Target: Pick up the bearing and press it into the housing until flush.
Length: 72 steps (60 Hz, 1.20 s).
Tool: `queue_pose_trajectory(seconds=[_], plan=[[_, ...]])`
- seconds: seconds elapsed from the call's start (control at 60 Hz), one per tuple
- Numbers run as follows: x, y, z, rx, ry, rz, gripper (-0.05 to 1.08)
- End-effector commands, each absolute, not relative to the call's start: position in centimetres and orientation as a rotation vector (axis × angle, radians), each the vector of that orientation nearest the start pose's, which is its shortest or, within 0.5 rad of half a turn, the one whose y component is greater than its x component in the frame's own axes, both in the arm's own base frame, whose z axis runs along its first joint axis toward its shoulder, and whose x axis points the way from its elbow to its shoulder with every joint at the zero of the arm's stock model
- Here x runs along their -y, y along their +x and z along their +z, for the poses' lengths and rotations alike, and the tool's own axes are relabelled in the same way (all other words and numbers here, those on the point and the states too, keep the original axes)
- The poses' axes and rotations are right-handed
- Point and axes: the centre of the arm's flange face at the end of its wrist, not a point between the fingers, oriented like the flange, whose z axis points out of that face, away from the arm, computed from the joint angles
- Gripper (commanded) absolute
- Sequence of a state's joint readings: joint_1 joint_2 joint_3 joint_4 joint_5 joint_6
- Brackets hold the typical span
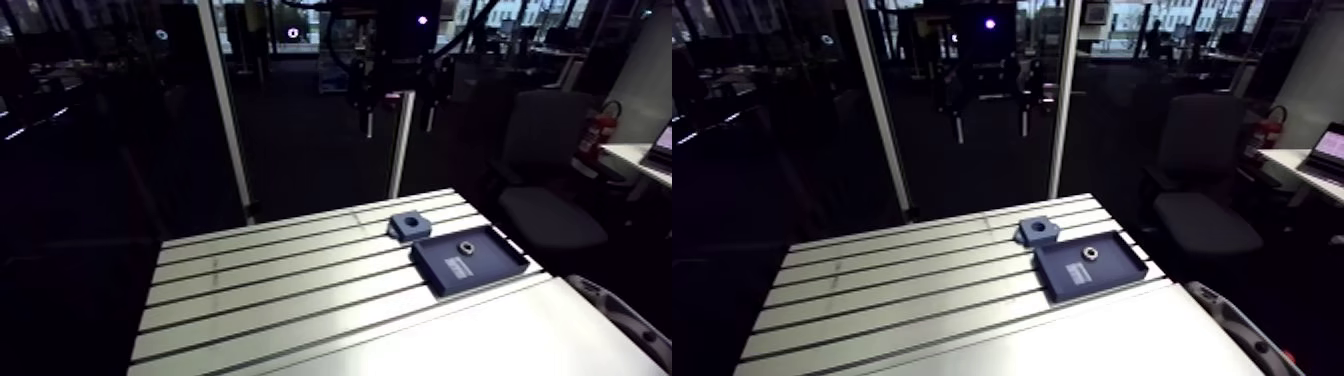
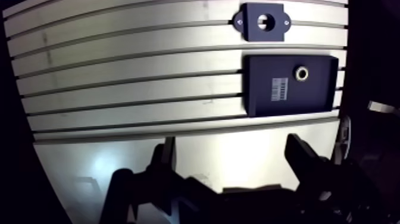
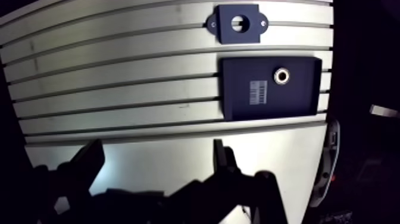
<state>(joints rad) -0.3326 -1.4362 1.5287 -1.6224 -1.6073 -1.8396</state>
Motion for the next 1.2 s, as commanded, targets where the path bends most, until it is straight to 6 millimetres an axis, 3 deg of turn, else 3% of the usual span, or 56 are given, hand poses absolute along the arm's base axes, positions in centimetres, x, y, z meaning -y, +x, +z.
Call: queue_pose_trajectory(seconds=[0.017,0.1,0.167,0.3,0.667,1.2], plan=[[-16.8,-57.1,40.1,-3.149,-0.113,0.074,0.01],[-18.6,-57.1,39.6,-3.158,-0.111,0.091,0.01],[-21.1,-57.0,38.2,-3.157,-0.131,0.095,0.01],[-22.5,-57.4,36.4,-3.168,-0.147,0.119,0.01],[-24.3,-56.1,33.8,-3.15,-0.093,0.081,0.01],[-24.6,-54.9,30.5,-3.141,-0.078,0.076,0.01]])
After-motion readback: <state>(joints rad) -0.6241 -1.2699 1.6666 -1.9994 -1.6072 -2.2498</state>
